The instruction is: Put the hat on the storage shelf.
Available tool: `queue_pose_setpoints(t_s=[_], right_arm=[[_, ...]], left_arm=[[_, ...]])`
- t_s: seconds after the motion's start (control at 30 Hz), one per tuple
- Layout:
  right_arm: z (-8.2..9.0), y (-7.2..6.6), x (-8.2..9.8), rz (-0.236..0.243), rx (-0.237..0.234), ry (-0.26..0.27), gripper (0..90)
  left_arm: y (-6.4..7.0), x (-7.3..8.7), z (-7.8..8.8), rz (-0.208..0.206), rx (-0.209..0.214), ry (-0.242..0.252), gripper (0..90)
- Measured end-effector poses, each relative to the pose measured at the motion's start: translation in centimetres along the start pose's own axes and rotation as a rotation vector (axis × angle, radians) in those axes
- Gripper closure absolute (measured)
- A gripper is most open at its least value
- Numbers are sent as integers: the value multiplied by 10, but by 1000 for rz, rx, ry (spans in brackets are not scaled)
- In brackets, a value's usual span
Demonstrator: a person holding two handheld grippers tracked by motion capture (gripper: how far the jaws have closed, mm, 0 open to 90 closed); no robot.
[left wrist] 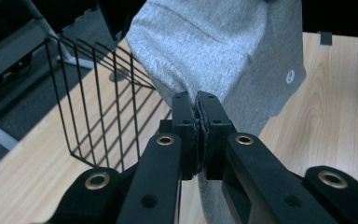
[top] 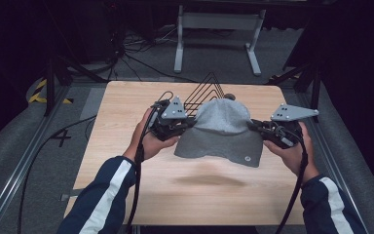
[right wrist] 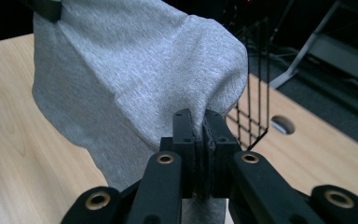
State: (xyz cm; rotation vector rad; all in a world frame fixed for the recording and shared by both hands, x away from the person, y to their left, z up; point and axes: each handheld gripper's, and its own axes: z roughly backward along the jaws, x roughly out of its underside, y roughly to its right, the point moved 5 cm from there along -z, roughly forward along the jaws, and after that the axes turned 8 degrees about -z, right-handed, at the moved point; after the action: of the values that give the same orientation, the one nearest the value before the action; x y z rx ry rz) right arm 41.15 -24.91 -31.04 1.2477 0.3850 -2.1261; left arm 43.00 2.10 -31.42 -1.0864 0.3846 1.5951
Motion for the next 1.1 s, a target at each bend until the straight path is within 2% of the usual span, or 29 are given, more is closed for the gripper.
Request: queue_pose_setpoints(t_s=[0.2, 0.4, 0.57, 0.63, 0.67, 0.87, 1.1], right_arm=[[11, 4, -30, 25, 26, 39, 853], [11, 10, -52, 42, 50, 60, 853], [11, 17, -76, 43, 62, 83, 853], [10, 23, -88, 51, 72, 88, 853], [9, 25, -92, 50, 75, 89, 853], [7, 34, -114, 54, 77, 107, 854], [-2, 48, -135, 40, 88, 130, 853]], left_arm=[[-15, -15, 9, 2, -35, 18, 869], [-39, -31, 17, 24, -89, 46, 870], [-57, -43, 22, 41, -105, 72, 870], [-67, -49, 22, 38, -117, 75, 870], [-67, -49, 22, 38, -117, 75, 870], [-89, -59, 22, 77, -117, 97, 870], [-114, -69, 20, 89, -168, 92, 870]])
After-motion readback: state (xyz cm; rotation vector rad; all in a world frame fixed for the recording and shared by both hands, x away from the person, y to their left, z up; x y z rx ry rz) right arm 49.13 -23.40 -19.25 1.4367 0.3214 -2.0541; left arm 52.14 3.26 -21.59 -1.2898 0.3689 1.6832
